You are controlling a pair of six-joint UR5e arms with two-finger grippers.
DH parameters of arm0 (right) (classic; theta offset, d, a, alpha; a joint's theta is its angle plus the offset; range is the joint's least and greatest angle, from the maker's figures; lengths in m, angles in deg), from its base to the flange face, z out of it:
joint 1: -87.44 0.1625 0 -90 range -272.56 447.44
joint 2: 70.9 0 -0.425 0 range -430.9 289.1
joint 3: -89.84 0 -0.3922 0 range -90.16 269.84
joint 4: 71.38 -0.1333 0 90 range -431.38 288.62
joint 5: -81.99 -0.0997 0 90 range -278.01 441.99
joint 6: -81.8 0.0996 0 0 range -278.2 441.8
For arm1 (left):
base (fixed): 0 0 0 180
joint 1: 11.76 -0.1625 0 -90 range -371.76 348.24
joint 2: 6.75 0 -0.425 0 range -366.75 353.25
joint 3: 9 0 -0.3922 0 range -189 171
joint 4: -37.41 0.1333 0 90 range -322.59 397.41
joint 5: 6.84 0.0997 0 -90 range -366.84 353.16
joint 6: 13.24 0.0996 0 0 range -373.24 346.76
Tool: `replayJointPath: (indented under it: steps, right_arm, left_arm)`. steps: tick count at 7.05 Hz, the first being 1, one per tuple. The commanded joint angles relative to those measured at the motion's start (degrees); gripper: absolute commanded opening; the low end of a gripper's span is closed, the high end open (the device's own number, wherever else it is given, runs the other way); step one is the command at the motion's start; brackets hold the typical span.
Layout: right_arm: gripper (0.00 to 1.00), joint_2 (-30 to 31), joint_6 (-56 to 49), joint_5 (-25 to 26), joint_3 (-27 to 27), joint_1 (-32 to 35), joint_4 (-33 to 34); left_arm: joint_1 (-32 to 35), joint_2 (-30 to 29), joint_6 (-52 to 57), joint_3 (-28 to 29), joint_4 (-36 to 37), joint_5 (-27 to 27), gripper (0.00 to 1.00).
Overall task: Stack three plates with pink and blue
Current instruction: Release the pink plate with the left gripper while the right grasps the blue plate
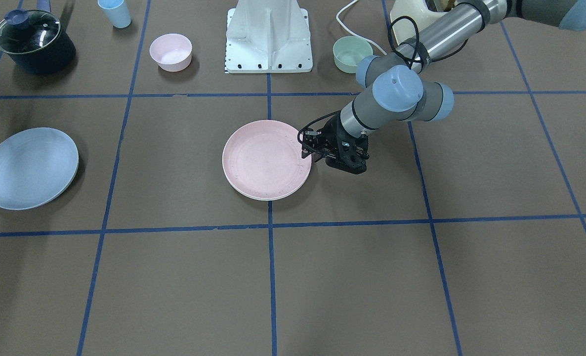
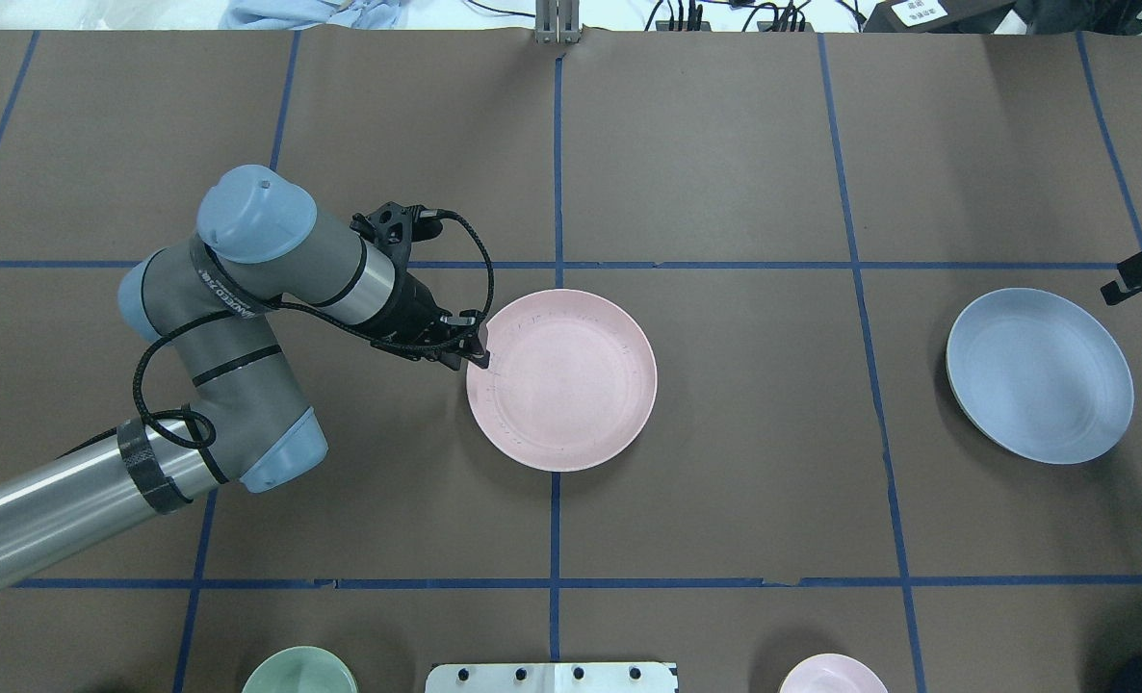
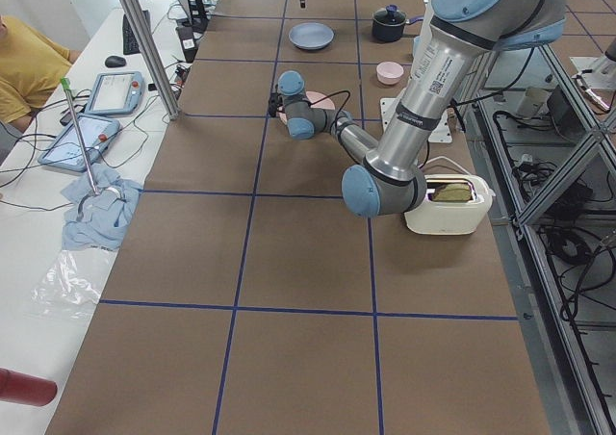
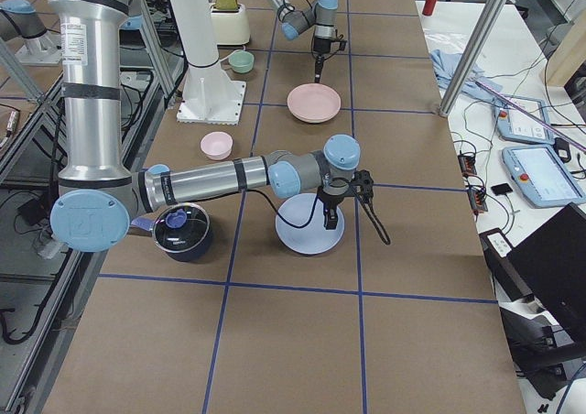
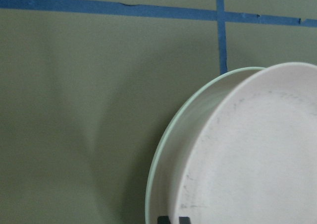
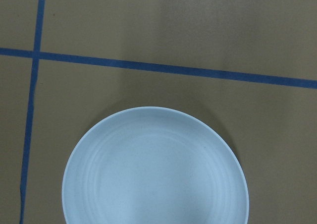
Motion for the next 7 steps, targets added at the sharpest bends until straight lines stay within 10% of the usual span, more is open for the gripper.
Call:
replayJointPath:
  steps: [1,5,7]
  right_arm:
    - [1.0,0.0,-0.1,0.2,0.1,-1.9,0.0]
    - [1.0,1.2,-0.2,0.7,7.2,-2.8,-2.3]
    - [0.99,0.1,4.2,0.8,18.0,-2.8,-18.1]
  left_arm:
    - [0.2,0.2,-0.1,-1.5,-0.1,1.2,0.81]
    - [0.7,0.9,-0.1,-3.4,-0.1,1.4,0.81]
    - [0.7,0.9,-0.1,-3.4,-0.1,1.4,0.81]
